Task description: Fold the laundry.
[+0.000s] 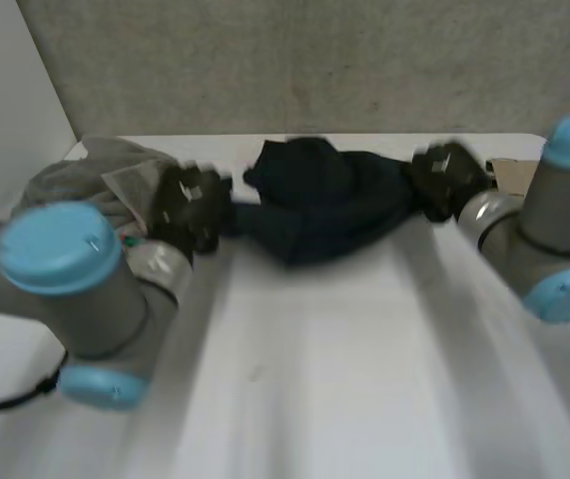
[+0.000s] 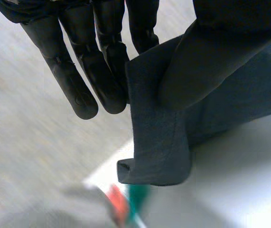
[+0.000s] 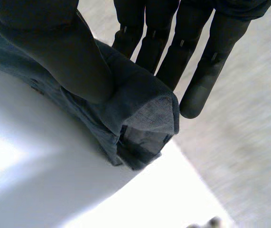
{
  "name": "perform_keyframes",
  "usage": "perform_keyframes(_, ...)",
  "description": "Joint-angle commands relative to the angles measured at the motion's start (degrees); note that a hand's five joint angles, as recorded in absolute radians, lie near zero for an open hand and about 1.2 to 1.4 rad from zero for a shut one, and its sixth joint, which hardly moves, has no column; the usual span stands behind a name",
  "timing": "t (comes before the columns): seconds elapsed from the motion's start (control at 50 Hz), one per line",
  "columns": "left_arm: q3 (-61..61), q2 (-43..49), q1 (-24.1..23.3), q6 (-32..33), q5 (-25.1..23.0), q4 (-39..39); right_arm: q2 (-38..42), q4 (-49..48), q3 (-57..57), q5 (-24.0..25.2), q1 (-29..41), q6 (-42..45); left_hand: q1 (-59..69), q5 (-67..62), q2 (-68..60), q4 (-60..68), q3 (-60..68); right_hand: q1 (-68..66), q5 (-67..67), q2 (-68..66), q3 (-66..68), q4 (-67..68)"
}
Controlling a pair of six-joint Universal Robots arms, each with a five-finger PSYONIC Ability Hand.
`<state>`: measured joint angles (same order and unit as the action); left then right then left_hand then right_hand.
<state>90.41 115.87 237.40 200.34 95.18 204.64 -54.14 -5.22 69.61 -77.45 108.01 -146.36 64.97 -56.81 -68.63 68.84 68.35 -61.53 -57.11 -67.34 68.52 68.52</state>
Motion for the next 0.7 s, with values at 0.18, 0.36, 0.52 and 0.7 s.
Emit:
perform_keyframes(0.18, 9.87, -7.22, -2.56, -0.31, 0.35, -19.97, -5.97, 5.04, 16.51, -0.51, -0.17, 4.85, 15.03, -13.19, -11.37, 11.16, 11.65, -18.47, -12.89, -12.66, 11.48, 11.48)
perform_keyframes(0.36, 13.12, -18.56, -5.62, 0.66, -0.08, -38.40, -18.70, 19.78, 24.94, -0.42, -0.34, 10.99, 15.03, -13.19, -11.37, 11.16, 11.65, -18.47, -12.89, -12.66, 11.48, 11.48)
perform_keyframes(0.52, 12.51, -20.77, -12.58, 0.40, -0.09, -49.17, -25.31, 31.85, 30.93, -2.17, -1.39, 20.49, 15.03, -13.19, -11.37, 11.16, 11.65, -18.47, -12.89, -12.66, 11.48, 11.48)
perform_keyframes(0.7, 10.14, -19.54, -9.25, 0.13, 0.09, -38.45, -25.58, 21.59, 30.84, -2.09, -1.75, 19.36, 15.03, -13.19, -11.37, 11.16, 11.65, -18.47, -12.89, -12.66, 11.48, 11.48)
